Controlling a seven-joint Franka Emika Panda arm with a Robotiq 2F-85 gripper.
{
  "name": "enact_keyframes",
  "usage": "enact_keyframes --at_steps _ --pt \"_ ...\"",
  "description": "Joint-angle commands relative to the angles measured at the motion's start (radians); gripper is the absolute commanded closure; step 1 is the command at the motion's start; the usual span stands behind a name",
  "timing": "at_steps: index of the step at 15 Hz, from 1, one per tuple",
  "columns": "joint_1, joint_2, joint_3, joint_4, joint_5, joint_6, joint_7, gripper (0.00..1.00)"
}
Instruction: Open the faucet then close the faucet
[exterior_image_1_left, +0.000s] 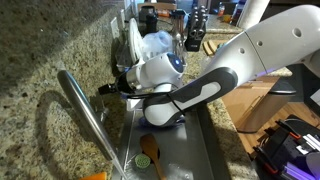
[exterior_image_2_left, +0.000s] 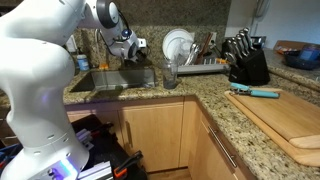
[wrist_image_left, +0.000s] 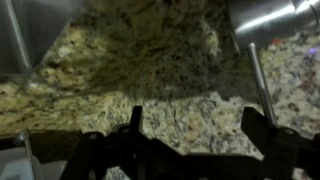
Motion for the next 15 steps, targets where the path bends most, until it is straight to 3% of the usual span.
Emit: enact_keyframes --at_steps 1,2,3,4,5,8,10,13,14,15 --pt "0.046 0.022 -0.025 0.057 0.005 0.164 0.001 0.00" --pt "0.043 0.028 -0.010 0.071 0.000 0.194 0.001 0.00" --pt "0.052 0.047 -0.013 0.139 0.002 0.150 0.006 0.00" --pt "0.014 0.015 0.070 0.086 0.037 0.136 -0.062 0.00" --pt "0.029 0.008 0.040 0.071 0.056 0.141 -0.073 0.00" --pt "0.022 0.010 0.072 0.081 0.065 0.139 -0.085 0.00" --pt "0.136 -0.001 -0.155 0.103 0.146 0.142 -0.034 0.00" --pt "0.239 -0.010 -0.392 0.158 0.345 0.145 -0.015 0.00" --pt "0.281 -0.045 -0.475 0.090 0.422 0.144 -0.056 0.00" --pt "0.303 -0.090 -0.507 0.014 0.420 0.096 -0.064 0.00"
